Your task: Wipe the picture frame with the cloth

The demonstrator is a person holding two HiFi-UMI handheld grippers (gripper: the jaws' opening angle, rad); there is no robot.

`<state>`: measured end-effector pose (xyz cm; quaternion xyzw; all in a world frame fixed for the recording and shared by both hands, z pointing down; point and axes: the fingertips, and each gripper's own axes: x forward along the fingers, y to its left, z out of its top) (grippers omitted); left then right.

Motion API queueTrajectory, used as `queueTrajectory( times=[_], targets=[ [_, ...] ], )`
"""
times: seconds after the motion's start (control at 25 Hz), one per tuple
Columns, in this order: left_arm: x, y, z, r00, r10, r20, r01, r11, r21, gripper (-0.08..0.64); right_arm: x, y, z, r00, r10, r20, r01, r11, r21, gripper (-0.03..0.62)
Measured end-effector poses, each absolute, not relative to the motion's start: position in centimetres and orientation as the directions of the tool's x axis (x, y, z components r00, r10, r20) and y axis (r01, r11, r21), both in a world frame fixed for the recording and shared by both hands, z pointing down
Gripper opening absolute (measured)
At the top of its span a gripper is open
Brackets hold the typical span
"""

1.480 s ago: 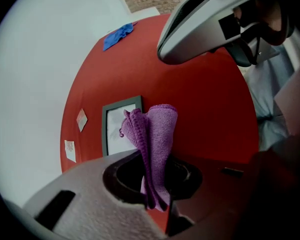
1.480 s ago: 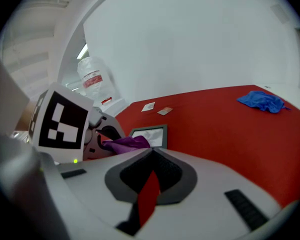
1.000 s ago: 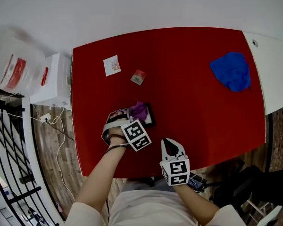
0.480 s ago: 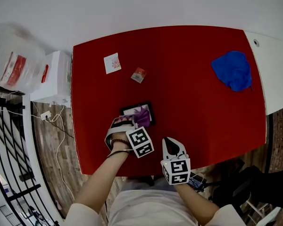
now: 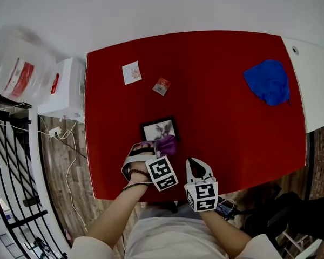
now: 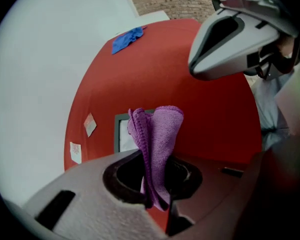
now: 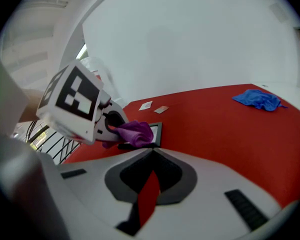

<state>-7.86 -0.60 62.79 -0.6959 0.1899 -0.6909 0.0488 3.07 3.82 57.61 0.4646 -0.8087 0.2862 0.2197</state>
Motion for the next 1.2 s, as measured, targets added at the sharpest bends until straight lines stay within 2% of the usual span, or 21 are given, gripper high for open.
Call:
queueTrajectory(
  times=[0.16,0.32,0.68,1.04,1.2],
  targets=[
    [-8.7,-5.7,62.2,-0.042,-0.397,0.917,-0.285,-0.875,-0.392,0.061,3.9,3.9,57.5,-0.463,-0.630,0.624,-0.882,0.395,-0.256,0.005],
    [-8.1,-8.7,63.0,-0.052,-0.415,0.908,-0.301,-0.861,-0.410,0.060,4.8,4.1,57.6,-0.453,-0.632,0.629,-0.888,0.384,-0.254,0.005],
    [-7.2,-8.1,64.5,-0.070,-0.363,0.929,-0.268,-0.890,-0.368,0.061,6.9,3.9,58.0,-0.432,-0.640,0.635,-0.899,0.358,-0.250,0.005],
    [-5.2,-1.1,64.2,-0.043,-0.322,0.946,-0.147,-0.934,-0.325,0.061,6.1,3.9,58.1,-0.455,-0.629,0.630,-0.886,0.387,-0.255,0.005],
    [-4.9,0.5,64.3,-0.035,-0.316,0.948,-0.142,-0.937,-0.318,0.061,6.1,4.2,58.1,-0.456,-0.628,0.631,-0.885,0.393,-0.249,0.005]
  ],
)
